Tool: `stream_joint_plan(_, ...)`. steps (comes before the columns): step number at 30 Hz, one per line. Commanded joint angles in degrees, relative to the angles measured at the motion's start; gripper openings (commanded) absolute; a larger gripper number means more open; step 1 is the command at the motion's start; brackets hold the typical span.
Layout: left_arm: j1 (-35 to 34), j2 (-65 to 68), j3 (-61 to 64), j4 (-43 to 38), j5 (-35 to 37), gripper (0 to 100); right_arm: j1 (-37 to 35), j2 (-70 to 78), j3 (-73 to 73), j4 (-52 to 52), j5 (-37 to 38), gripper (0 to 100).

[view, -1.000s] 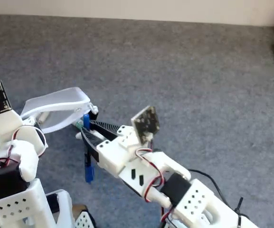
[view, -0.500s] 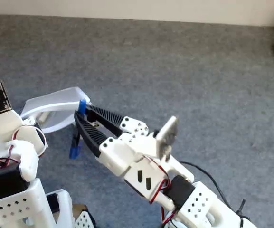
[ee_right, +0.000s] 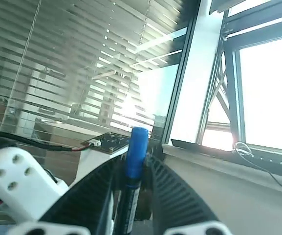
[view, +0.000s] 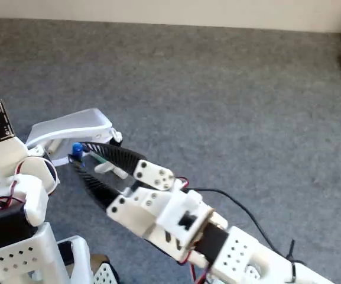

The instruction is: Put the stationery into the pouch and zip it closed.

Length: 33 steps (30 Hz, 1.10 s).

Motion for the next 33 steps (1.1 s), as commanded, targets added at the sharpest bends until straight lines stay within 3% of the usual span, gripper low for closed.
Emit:
stream_joint_plan(1, 1.10, 0.13, -2.33, -1.58, -0.35, 1, -0.66, 7.52, -1.01, -8.84, 7.30, 0.5)
stream_joint_plan(10, -1.63, 0.13, -2.24, -1.58, -0.35, 1, 0.31, 25.01, -1.01, -24.40, 18.64, 0.5)
stream_joint_plan(27, -1.63, 0.22, -2.24, -1.49, -0.35, 1, 4.26, 32.04, 4.97, -27.91, 19.08, 1.1)
stream_joint_plan(29, -1.63, 0.22, -2.24, -1.49, -0.35, 1, 4.26, 32.04, 4.97, -27.91, 19.08, 3.6)
stream_joint_plan(33, -1.63, 0.22, -2.24, -1.49, -0.35, 1, 4.00, 32.04, 6.20, -27.82, 19.08, 19.3)
